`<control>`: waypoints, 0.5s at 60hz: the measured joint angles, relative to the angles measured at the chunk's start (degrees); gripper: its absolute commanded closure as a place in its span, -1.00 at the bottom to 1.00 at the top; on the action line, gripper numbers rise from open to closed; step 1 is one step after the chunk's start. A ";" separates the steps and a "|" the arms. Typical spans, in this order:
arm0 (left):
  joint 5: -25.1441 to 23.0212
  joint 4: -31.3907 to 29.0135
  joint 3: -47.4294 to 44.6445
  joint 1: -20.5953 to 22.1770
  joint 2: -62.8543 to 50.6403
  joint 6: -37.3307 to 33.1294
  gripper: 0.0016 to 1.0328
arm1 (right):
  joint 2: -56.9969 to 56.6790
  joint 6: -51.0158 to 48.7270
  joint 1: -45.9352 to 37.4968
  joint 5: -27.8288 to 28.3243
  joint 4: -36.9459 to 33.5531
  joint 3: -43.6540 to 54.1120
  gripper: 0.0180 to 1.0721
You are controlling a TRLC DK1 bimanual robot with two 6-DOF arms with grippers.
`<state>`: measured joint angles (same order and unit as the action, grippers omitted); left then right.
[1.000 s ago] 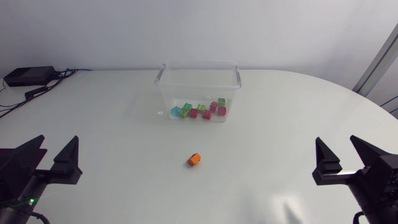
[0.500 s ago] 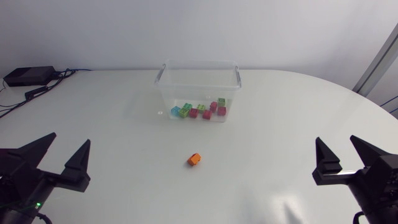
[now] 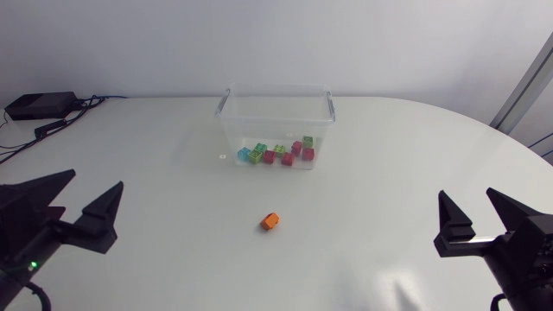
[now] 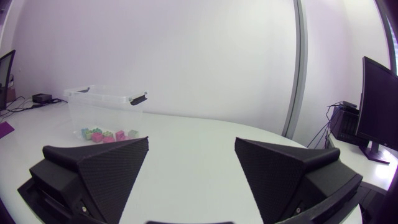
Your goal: Place the duplo bricks in the container
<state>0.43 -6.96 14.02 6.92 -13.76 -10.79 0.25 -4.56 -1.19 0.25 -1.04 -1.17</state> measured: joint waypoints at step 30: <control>-0.66 -23.65 24.41 7.45 -34.64 1.33 -0.92 | 0.00 0.00 0.00 0.00 -0.02 0.00 -0.91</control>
<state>-0.23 -30.61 38.44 14.37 -48.40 -9.45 0.25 -4.56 -1.19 0.25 -1.06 -1.17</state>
